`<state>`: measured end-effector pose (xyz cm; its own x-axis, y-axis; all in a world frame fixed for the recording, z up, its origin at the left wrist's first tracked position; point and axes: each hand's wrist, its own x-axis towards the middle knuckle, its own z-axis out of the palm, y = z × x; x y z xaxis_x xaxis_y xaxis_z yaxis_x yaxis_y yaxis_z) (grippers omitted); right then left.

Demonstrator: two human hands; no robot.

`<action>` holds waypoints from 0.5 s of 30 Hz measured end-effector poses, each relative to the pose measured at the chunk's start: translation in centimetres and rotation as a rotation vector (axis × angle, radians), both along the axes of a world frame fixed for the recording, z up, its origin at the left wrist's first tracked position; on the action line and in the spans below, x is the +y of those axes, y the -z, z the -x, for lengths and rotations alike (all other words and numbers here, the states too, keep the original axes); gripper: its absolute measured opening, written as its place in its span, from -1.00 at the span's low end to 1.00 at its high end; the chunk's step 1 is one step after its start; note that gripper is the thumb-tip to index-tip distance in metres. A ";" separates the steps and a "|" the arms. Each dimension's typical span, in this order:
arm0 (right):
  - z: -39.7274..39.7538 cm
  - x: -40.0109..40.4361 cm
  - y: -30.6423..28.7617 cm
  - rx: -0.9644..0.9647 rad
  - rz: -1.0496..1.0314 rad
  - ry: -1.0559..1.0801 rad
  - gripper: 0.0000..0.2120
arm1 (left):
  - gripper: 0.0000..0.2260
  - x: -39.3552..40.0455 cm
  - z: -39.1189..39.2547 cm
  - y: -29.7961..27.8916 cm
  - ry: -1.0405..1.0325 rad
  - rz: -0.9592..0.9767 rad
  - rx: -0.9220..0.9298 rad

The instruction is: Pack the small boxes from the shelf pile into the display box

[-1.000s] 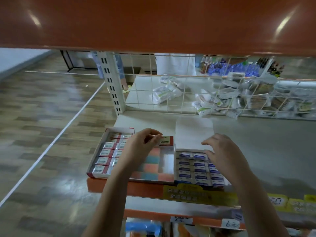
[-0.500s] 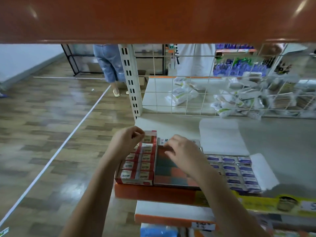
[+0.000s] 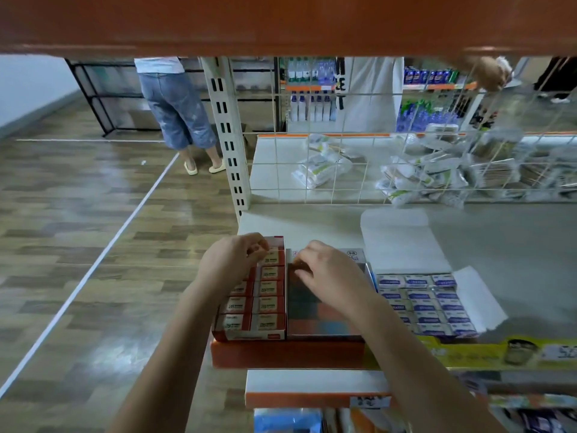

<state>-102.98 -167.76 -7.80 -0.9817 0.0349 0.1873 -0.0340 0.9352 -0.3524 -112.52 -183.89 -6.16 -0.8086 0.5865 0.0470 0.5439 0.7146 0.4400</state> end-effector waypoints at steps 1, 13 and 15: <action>0.0 0.0 0.0 -0.007 0.001 0.000 -0.82 | -0.86 0.0 0.0 0.1 -0.003 0.018 0.017; 0.7 0.8 -1.2 -0.055 -0.027 -0.022 -0.80 | -0.71 0.3 0.1 -0.3 0.032 0.132 0.146; 0.8 1.5 -1.9 -0.052 -0.043 -0.022 -0.80 | -0.66 1.0 -0.1 -1.1 0.054 0.094 0.176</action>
<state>-103.78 -166.24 -5.87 -0.9906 0.0059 0.1370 -0.0378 0.9488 -0.3136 -112.44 -182.85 -5.11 -0.7597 0.6375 0.1280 0.6454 0.7154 0.2677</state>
